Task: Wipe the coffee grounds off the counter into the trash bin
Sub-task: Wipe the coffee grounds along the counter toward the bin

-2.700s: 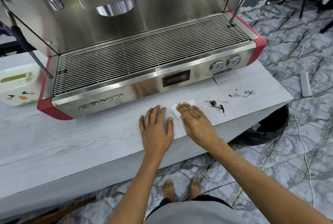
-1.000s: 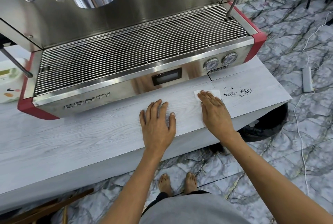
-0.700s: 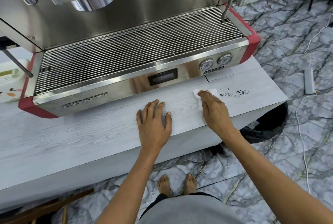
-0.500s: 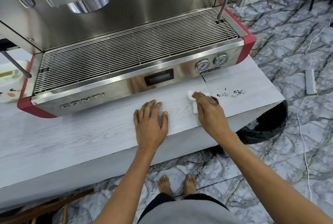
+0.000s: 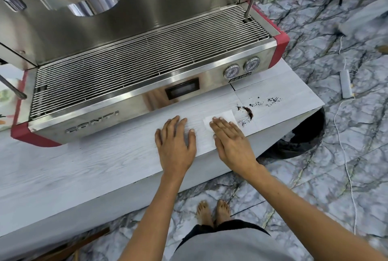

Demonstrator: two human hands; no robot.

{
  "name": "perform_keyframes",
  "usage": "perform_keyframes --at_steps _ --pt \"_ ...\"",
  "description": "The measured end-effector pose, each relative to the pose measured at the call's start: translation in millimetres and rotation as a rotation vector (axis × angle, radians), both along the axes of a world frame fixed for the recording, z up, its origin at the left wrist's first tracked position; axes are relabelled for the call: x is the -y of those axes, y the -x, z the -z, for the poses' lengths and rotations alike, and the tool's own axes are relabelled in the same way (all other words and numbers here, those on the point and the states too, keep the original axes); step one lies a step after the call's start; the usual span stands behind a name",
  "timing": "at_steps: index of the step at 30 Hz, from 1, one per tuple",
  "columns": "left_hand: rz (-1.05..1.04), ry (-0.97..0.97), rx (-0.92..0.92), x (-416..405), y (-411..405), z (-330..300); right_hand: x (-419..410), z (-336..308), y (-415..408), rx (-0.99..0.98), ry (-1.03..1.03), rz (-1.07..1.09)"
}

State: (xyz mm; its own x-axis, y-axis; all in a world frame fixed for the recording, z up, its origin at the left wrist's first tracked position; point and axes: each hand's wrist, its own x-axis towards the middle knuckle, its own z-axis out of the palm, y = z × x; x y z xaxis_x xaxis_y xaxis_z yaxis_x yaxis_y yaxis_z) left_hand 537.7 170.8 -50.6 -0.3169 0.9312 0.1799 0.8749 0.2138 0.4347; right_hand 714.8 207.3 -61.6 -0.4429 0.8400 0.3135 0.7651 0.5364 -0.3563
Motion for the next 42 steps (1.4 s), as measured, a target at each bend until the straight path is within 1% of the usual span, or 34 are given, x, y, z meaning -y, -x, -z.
perform_keyframes --at_steps 15,20,28,42 --pt "0.025 0.024 0.005 1 2 1 -8 2 -20 -0.012 -0.001 0.058" --pt "0.007 0.021 0.044 -2 0 0 -13 2 -27 -0.023 -0.003 0.073" --pt "0.020 0.043 0.102 -14 -20 -4 -21 1 -42 -0.032 0.001 0.071" --pt "0.047 0.044 0.099 -26 -47 -4 -34 2 -61 -0.041 0.033 0.095"
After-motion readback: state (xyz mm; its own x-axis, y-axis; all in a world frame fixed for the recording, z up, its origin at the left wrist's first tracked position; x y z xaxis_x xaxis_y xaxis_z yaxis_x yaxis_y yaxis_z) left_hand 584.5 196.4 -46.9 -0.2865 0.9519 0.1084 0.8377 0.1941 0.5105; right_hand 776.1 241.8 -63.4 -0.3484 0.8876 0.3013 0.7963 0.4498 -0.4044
